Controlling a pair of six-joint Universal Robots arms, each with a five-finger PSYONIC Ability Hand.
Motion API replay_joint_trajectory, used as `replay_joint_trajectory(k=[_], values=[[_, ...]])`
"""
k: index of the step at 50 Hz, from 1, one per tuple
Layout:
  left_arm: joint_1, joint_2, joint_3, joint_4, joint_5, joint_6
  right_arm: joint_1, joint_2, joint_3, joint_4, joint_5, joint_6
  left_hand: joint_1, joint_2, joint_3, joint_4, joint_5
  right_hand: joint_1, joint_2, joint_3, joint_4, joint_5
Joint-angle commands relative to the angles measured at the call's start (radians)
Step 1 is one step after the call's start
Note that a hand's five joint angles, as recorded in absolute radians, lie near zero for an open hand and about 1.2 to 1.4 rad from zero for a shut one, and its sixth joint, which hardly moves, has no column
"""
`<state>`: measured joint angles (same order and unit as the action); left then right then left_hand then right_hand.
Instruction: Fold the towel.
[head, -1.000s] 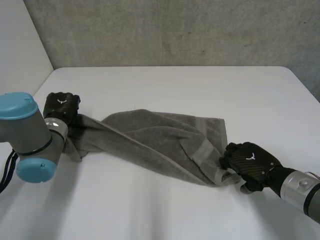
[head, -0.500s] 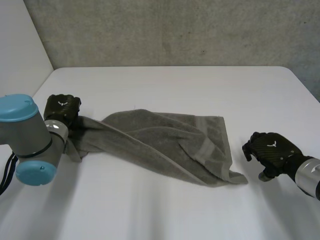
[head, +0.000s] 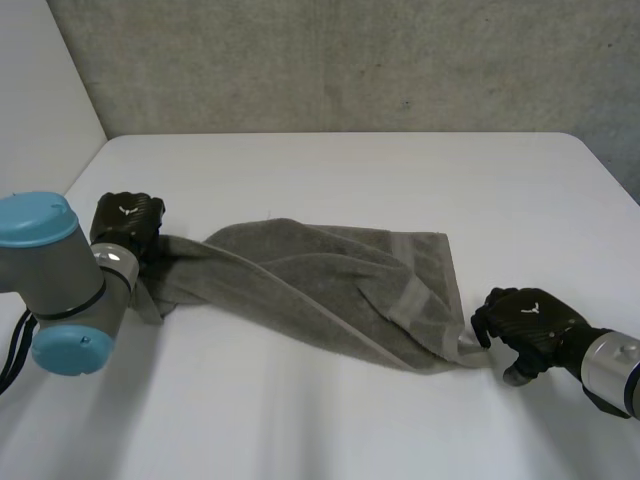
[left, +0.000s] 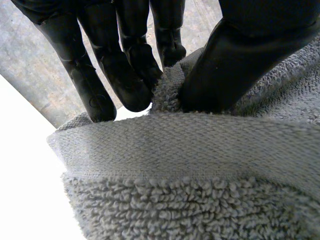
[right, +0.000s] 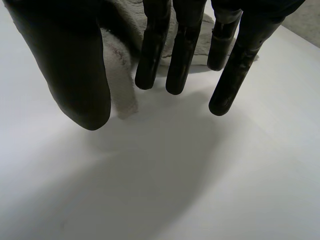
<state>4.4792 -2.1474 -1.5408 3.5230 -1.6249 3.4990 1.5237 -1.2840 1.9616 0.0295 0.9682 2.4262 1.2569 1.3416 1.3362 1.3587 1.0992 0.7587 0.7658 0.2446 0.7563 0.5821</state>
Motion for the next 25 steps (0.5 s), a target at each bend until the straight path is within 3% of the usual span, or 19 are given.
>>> replay_joint_trajectory(k=[1,14,20,22,25], values=[[0.000,0.000,-0.002,0.001,0.002,0.000,0.041,0.011,0.003,-0.048,0.012,0.017,0.139,0.055,0.060,0.038,0.123,-0.010,-0.017,0.504,-0.008,-0.008],[-0.003,0.000,-0.004,0.002,0.004,0.002,0.113,0.018,0.003,-0.103,0.032,0.105,0.139,0.055,0.060,0.038,0.123,0.016,0.009,0.530,0.019,0.018],[-0.006,0.000,-0.004,0.001,0.005,0.002,0.138,0.052,-0.001,-0.109,0.060,0.105,0.139,0.055,0.060,0.038,0.123,0.245,0.238,0.759,0.248,0.247],[-0.006,0.000,-0.004,0.001,0.005,0.002,0.142,0.069,-0.006,-0.109,0.066,0.105,0.139,0.055,0.060,0.038,0.123,0.484,0.477,0.999,0.487,0.487],[-0.008,0.001,-0.002,-0.003,0.004,0.003,0.142,0.069,-0.010,-0.108,0.069,0.106,0.139,0.055,0.060,0.038,0.123,0.638,0.630,1.152,0.640,0.640]])
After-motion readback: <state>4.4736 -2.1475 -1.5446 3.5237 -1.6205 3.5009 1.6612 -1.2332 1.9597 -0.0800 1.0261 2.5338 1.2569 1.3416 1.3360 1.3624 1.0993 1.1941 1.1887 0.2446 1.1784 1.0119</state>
